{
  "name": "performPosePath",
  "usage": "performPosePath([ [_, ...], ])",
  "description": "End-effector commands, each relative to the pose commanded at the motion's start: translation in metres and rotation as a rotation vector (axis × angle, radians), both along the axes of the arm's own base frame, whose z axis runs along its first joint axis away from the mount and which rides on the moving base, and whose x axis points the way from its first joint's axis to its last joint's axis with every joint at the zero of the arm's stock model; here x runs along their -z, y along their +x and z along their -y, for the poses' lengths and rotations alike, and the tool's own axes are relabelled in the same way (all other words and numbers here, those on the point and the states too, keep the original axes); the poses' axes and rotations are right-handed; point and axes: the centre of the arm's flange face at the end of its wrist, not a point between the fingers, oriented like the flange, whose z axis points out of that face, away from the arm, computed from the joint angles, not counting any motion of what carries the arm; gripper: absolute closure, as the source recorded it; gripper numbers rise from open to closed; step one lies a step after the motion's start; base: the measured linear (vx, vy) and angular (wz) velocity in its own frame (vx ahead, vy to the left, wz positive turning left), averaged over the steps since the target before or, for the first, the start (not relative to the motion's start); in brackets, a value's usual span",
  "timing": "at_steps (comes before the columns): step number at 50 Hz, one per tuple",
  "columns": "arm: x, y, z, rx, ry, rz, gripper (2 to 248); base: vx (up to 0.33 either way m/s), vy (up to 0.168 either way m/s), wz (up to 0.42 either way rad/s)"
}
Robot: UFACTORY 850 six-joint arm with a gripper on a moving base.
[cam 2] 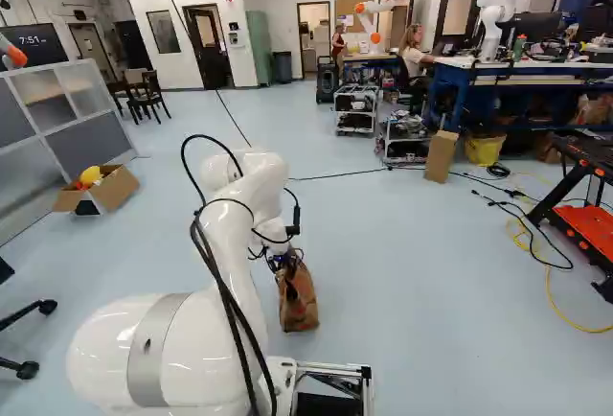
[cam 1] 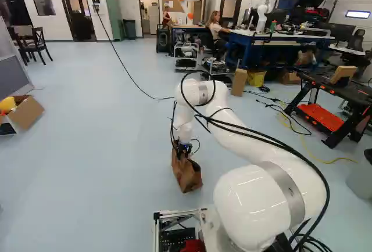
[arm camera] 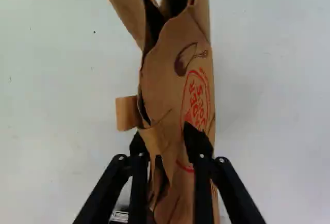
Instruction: Pick up the grocery bag from the ground
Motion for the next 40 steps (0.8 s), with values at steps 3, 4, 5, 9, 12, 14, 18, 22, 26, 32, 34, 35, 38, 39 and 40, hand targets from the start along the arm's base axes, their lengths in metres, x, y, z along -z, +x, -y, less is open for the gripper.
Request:
performPosePath([
  [3,0.000,0.000,0.000,0.000,0.000,0.000,165,0.000,0.000,0.000],
  [4,-0.001,0.000,0.000,0.000,0.000,0.000,165,0.000,0.000,0.000],
  [5,-0.002,0.000,0.000,0.000,0.000,0.000,165,0.000,0.000,0.000],
  [9,-0.006,0.000,0.000,0.000,0.000,0.001,203,0.000,0.000,0.000],
  [12,-0.010,0.000,0.000,0.000,0.000,0.001,229,0.000,0.000,0.000],
  [14,-0.013,0.000,0.000,0.000,0.000,0.002,229,0.000,0.000,0.000],
  [18,-0.018,0.000,0.000,0.000,0.000,0.003,229,0.000,0.000,0.000],
  [22,-0.024,0.000,0.000,0.000,0.001,0.004,229,0.000,0.000,0.000],
  [26,-0.030,0.000,0.000,0.000,0.001,0.005,229,0.000,0.000,0.000],
  [32,-0.040,-0.001,0.000,0.000,0.001,0.007,229,0.000,0.000,0.000],
  [34,-0.043,-0.001,0.000,0.000,0.001,0.008,229,0.000,0.000,0.000],
  [35,-0.044,-0.001,0.000,0.000,0.001,0.009,229,0.000,0.000,0.000],
  [38,-0.049,-0.001,0.000,0.000,0.001,0.010,229,0.000,0.000,0.000],
  [39,-0.050,-0.001,0.000,0.000,0.001,0.010,229,0.000,0.000,0.000],
  [40,-0.052,-0.001,0.000,0.000,0.002,0.011,229,0.000,0.000,0.000],
])
